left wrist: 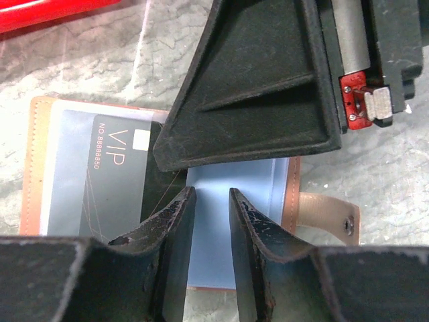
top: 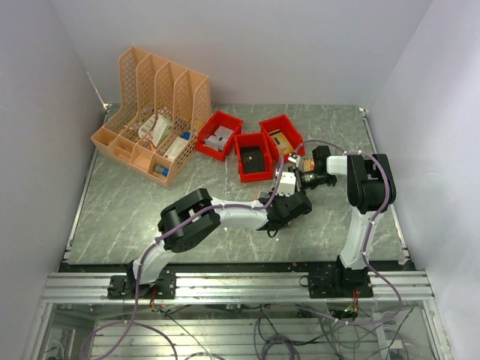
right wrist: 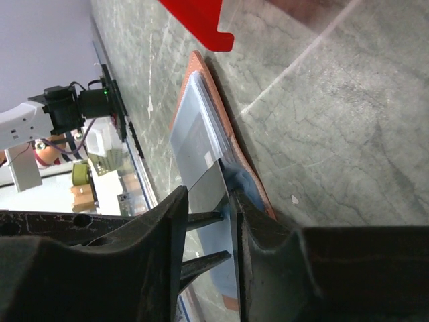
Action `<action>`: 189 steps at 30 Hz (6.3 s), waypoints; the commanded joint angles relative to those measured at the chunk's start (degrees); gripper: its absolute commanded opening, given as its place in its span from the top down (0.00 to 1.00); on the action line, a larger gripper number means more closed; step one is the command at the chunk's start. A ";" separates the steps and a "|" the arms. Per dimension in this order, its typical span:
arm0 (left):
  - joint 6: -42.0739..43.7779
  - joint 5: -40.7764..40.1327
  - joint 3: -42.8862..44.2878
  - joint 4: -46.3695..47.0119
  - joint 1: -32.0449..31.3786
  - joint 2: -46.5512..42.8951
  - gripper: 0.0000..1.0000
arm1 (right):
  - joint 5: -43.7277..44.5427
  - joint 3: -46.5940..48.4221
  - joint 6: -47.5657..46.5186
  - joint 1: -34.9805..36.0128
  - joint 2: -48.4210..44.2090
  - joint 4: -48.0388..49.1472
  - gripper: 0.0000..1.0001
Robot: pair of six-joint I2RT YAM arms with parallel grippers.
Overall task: Put the credit cards into the card holder
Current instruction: Insert the credit card into the card holder, then pick up the credit card from the storage box.
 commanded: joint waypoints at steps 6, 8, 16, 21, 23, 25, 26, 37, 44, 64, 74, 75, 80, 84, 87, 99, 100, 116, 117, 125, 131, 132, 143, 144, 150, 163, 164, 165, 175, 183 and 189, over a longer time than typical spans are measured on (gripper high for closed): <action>-0.17 -6.21 -2.03 -1.73 0.53 -2.63 0.60 | 4.20 -0.22 -2.01 0.15 -1.71 0.92 0.62; 0.10 -6.45 -3.00 -1.21 0.76 -3.48 0.60 | 4.57 -0.28 -2.16 0.07 -2.73 1.01 0.60; 3.03 -7.12 -6.52 2.38 1.33 -7.33 0.59 | 6.40 -0.57 -3.77 -0.24 -6.47 0.91 0.54; 7.33 -5.03 -9.96 7.22 1.34 -11.62 0.59 | 7.94 -0.91 -6.30 -0.45 -9.55 0.97 0.54; 8.97 -3.42 -12.30 9.28 1.66 -14.05 0.59 | 7.73 -1.48 -7.90 -0.46 -11.19 1.08 0.55; 10.43 0.14 -15.61 11.89 2.83 -16.82 0.59 | 7.86 -1.96 -10.06 -0.48 -12.99 0.87 0.57; 10.98 2.83 -18.15 13.75 3.74 -18.20 0.59 | 8.03 -2.22 -11.01 -0.45 -13.96 0.88 0.58; 10.23 30.17 -31.51 25.84 18.18 -25.33 0.57 | 8.81 -3.88 -14.32 1.89 -15.34 -0.74 1.00; 10.42 33.63 -28.45 24.23 21.38 -18.26 0.61 | 16.23 -4.82 -9.25 6.16 -14.18 3.31 1.00; 5.45 37.14 -31.74 27.85 16.54 -16.39 0.73 | 23.79 -3.09 -14.53 3.98 -15.18 -2.38 1.00; 3.40 36.84 -32.03 28.59 14.40 -16.84 0.73 | 26.80 -3.77 -17.93 1.83 -17.37 -5.00 1.00; 3.31 37.00 -31.92 28.69 14.20 -16.62 0.73 | 26.79 -3.92 -18.12 1.79 -17.09 -5.30 1.00; 2.86 37.56 -31.30 29.72 13.44 -15.64 0.73 | 25.67 -3.69 -18.18 2.32 -14.84 -6.14 1.00; 2.62 37.93 -30.78 30.05 12.84 -15.13 0.73 | 24.73 -3.62 -18.03 3.42 -13.93 -6.16 1.00; 2.58 38.26 -30.46 30.40 12.39 -14.72 0.74 | 24.08 -3.60 -17.70 4.05 -13.56 -6.04 1.00; 2.12 38.48 -30.37 31.15 11.88 -13.82 0.74 | 17.04 -2.59 -17.80 5.42 -10.73 -7.60 1.00; 2.11 38.47 -30.37 31.11 11.88 -13.82 0.74 | 16.69 -2.43 -17.91 5.43 -10.79 -7.76 1.00; 1.47 37.65 -32.24 31.94 11.88 -16.67 0.71 | 23.71 -3.61 -16.17 2.97 -15.82 -6.15 0.66; 1.58 37.57 -32.30 32.00 11.85 -16.85 0.70 | 23.81 -3.74 -16.01 2.98 -15.71 -6.04 0.65; 1.40 39.32 -31.50 33.73 11.83 -14.48 0.69 | 21.85 -3.45 -15.77 3.11 -12.30 -6.96 0.61; 1.07 40.16 -31.27 34.97 11.86 -12.56 0.71 | 19.88 -3.18 -15.54 4.22 -11.04 -7.33 0.61; 1.10 40.19 -31.24 35.06 11.82 -12.46 0.72 | 19.50 -3.16 -15.66 4.35 -11.19 -7.37 0.62; 1.40 39.67 -30.42 34.81 12.04 -11.62 0.73 | 17.03 -3.15 -16.05 5.78 -11.44 -7.93 0.85; 1.49 39.57 -30.51 34.91 12.18 -11.63 0.73 | 16.96 -3.12 -16.07 5.79 -11.53 -7.91 0.85; 3.09 38.78 -31.99 35.19 12.63 -13.65 0.72 | 17.88 -2.04 -17.16 4.51 -13.44 -8.48 0.70; 12.72 29.61 -40.42 23.68 18.87 -36.16 0.50 | 7.53 -1.65 -25.98 1.38 -24.84 -8.17 0.62; 14.22 28.40 -39.63 21.24 19.54 -37.78 0.46 | 6.74 -1.73 -26.30 1.39 -25.83 -7.41 0.62; 15.84 27.43 -38.58 18.52 21.09 -39.28 0.43 | 6.01 -1.79 -26.35 1.38 -26.88 -6.46 0.62; 29.37 31.83 -14.57 -4.62 36.60 -32.16 0.32 | 0.90 4.37 -25.90 1.35 -31.06 -1.58 0.60; 34.43 25.20 6.45 -16.25 40.20 -17.41 0.31 | -1.87 1.53 -31.76 1.16 -28.62 -5.88 0.62; 9.08 16.47 6.20 -15.31 40.19 -16.69 0.30 | 0.33 1.47 -31.88 1.17 -28.92 -5.44 0.62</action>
